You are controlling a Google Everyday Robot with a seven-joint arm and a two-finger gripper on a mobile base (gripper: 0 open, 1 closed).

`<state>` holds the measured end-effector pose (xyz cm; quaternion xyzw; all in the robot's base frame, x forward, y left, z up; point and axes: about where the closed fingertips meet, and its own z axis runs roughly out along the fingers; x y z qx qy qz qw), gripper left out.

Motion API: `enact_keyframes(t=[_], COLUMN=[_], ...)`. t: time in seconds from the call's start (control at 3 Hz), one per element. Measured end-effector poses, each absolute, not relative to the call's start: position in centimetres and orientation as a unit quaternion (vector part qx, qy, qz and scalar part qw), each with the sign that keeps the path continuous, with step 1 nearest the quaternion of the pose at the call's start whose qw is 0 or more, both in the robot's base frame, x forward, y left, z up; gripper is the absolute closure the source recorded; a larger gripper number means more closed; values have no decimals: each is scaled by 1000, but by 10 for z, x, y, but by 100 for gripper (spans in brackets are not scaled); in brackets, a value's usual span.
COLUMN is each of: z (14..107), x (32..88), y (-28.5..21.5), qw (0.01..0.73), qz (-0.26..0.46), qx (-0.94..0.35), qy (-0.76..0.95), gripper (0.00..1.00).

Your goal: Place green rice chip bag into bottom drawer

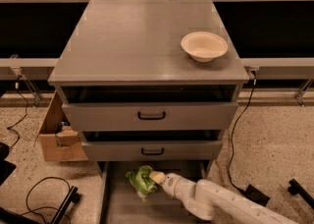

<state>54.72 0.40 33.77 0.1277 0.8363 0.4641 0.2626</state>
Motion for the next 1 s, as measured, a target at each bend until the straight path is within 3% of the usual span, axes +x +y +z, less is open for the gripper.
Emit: enact_keyframes(t=[0.67, 1.0], z=[338, 338], x=[547, 547], y=[7, 9], qw=[261, 261], qz=[466, 466], qx=[126, 126], qy=[836, 836], gripper=[13, 0])
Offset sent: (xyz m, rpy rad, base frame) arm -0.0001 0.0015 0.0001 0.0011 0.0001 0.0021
